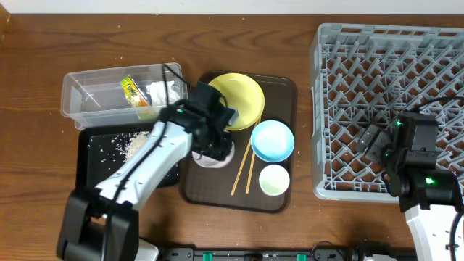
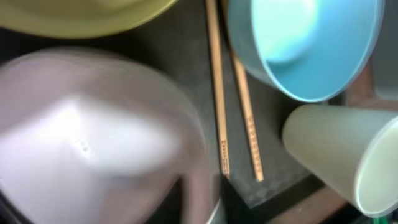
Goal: Sort waste into correct bins and load items into the dishwasher rack
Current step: 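Place the emptied white bowl back on the brown tray, then grasp the white cup on the brown tray with the left gripper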
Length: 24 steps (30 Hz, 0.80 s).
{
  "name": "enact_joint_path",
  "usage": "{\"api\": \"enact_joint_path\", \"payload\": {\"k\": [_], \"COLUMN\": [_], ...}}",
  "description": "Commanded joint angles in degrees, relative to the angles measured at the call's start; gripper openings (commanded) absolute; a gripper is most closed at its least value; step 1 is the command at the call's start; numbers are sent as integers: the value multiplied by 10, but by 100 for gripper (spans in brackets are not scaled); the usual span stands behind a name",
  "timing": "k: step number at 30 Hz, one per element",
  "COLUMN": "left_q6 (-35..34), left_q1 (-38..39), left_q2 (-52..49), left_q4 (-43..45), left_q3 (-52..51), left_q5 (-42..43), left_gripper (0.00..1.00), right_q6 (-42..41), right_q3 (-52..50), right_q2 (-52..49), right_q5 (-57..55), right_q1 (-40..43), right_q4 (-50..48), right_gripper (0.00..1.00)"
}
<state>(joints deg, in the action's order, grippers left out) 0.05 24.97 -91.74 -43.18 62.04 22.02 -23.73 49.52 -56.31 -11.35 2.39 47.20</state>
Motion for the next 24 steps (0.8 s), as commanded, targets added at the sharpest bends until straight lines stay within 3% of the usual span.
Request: {"api": "enact_joint_path", "payload": {"k": [1,8,12,19,24], "left_q6": [-23,-23,-23,-23,-23], "left_q1": [13,11,12,17,54], "left_q2": [-4,23,51,60,57], "left_q4": [1,0,19,39,17], "left_q3": [1,28,48,46,31], "left_q5": [-48,-45,-45,55,59], "left_gripper": [45,49,56,58,59], "right_q6": [-9,-9,-9,-9,-9], "right_q3": [10,10,10,10,10], "right_q2": [2,2,2,2,2], "right_q5": [-2,-2,-2,-2,-2], "right_q1": [7,7,7,7,7], "right_q4": [0,0,0,0,0], "right_gripper": [99,99,99,99,99]}}
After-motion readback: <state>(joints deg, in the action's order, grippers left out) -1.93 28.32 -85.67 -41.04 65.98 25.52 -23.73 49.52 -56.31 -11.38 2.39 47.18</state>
